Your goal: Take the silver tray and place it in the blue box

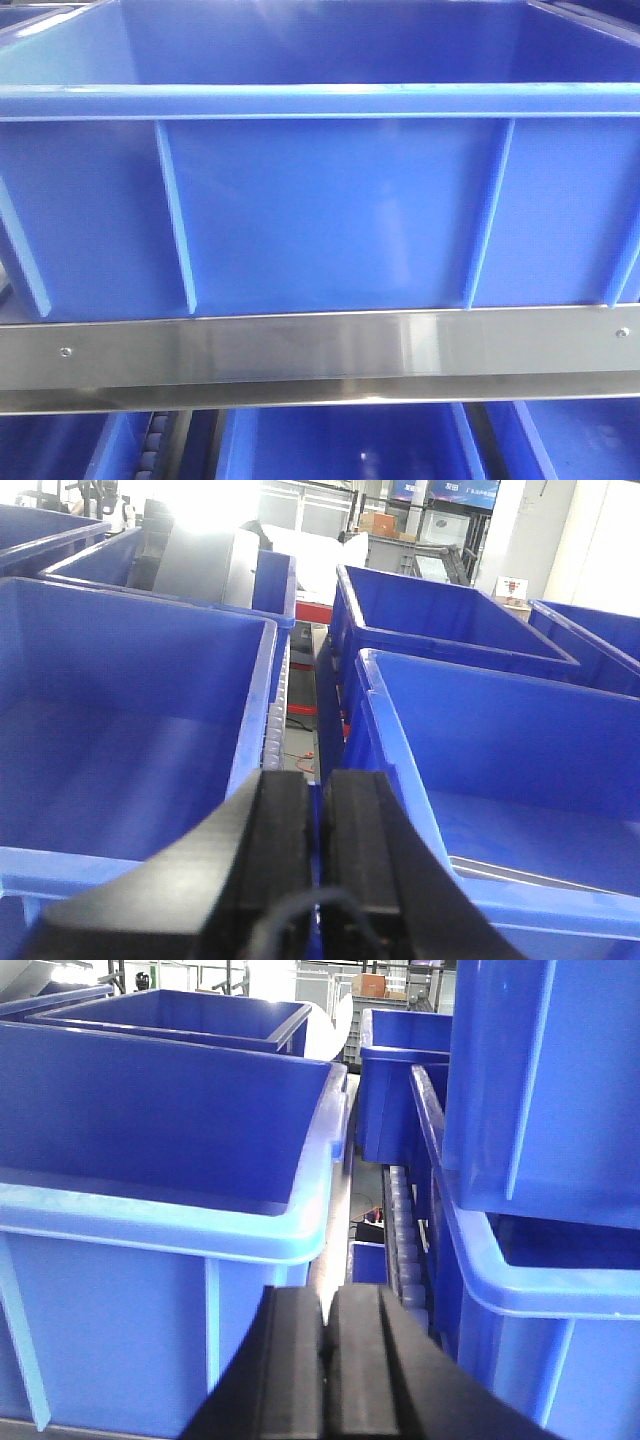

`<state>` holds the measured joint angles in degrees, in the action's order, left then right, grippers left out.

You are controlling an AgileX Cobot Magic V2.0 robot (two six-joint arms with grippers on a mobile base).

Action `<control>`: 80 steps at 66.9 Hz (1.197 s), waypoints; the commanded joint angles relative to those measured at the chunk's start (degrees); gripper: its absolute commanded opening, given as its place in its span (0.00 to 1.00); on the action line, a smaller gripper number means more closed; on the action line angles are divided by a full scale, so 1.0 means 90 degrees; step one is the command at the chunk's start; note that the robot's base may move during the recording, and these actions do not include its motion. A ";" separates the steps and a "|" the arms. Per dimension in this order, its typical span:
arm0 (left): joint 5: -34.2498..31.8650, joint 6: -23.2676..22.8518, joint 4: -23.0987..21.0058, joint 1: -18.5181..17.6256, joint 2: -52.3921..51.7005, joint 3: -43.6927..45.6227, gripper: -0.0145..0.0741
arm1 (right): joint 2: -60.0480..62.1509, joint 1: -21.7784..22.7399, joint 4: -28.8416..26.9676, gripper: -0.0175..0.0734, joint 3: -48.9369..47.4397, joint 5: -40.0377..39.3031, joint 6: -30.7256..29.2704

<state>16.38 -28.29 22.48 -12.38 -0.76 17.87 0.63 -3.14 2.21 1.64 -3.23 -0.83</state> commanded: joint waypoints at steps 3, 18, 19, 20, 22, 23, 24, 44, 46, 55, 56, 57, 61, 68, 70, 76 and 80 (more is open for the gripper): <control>-0.0529 -0.0007 0.0067 0.0004 -0.0077 0.0185 0.18 | 0.0130 0.0037 -0.0008 0.25 -0.0118 -0.0611 -0.0062; -0.0570 -0.0007 0.0054 0.0004 -0.0077 0.0130 0.18 | 0.0130 0.0037 -0.0008 0.25 -0.0118 -0.0611 -0.0062; -0.0568 -0.0007 0.0040 0.0004 -0.0077 0.0112 0.18 | 0.0130 0.0037 -0.0008 0.25 -0.0118 -0.0611 -0.0062; -0.0553 -0.0007 0.0016 0.0004 -0.0077 0.0094 0.18 | 0.0130 0.0037 -0.0008 0.25 -0.0118 -0.0611 -0.0062; -0.0526 0.0005 -0.0022 0.0004 -0.0077 0.0038 0.18 | 0.0130 0.0037 -0.0008 0.25 -0.0118 -0.0611 -0.0062; -0.0495 0.0019 -0.0035 0.0016 -0.0077 0.0018 0.18 | 0.0130 0.0037 -0.0008 0.25 -0.0118 -0.0611 -0.0062; -0.0481 0.0088 -0.0062 0.0015 -0.0077 0.0005 0.18 | 0.0130 0.0037 -0.0008 0.25 -0.0118 -0.0611 -0.0062; -0.1312 0.3631 -0.2498 0.0592 -0.0077 -0.1020 0.18 | 0.0130 0.0037 -0.0008 0.25 -0.0118 -0.0611 -0.0062; -0.1346 0.3631 -0.2596 0.0721 -0.0091 -0.1147 0.18 | 0.0130 0.0037 -0.0008 0.25 -0.0118 -0.0611 -0.0062; -0.1754 0.3689 -0.2875 0.1120 -0.0092 -0.1664 0.18 | 0.0130 0.0037 -0.0008 0.25 -0.0118 -0.0611 -0.0062; -0.1820 0.3702 -0.2860 0.1118 -0.0092 -0.1725 0.18 | 0.0130 0.0037 -0.0008 0.25 -0.0118 -0.0611 -0.0062; -0.1820 0.3705 -0.2841 0.1118 -0.0092 -0.1764 0.18 | 0.0130 0.0037 -0.0008 0.25 -0.0118 -0.0611 -0.0062; -0.2065 0.3721 -0.2822 0.1105 -0.0092 -0.1943 0.18 | 0.0130 0.0037 -0.0008 0.25 -0.0118 -0.0611 -0.0062; -0.2700 0.3721 -0.2835 0.1080 -0.0092 -0.2303 0.18 | 0.0130 0.0037 -0.0008 0.25 -0.0118 -0.0611 -0.0062; -0.2575 0.3721 -0.2834 0.1080 -0.0092 -0.2290 0.18 | 0.0130 0.0037 -0.0008 0.25 -0.0118 -0.0611 -0.0062; -0.2547 0.3721 -0.2822 0.1080 -0.0092 -0.2289 0.18 | 0.0130 0.0037 -0.0008 0.25 -0.0118 -0.0611 -0.0062; -0.2548 0.3721 -0.2798 0.1080 -0.0092 -0.2289 0.18 | 0.0130 0.0037 -0.0008 0.25 -0.0118 -0.0611 -0.0062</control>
<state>-1.18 4.96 -2.48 -2.59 -0.76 -1.73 0.63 -3.14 2.21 1.64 -3.23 -0.98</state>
